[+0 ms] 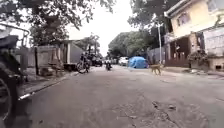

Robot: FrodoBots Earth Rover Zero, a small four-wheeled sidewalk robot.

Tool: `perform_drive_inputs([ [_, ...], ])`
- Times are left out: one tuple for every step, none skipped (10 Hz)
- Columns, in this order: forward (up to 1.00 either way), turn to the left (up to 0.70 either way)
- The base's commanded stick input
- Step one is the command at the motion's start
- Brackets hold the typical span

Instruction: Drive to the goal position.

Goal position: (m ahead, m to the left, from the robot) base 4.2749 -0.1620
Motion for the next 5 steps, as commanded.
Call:
perform_drive_inputs([
  [-0.19, 0.00],
  [-0.75, 0.00],
  [-1.00, 0.00],
  [-1.00, 0.00],
  [-1.00, 0.00],
])
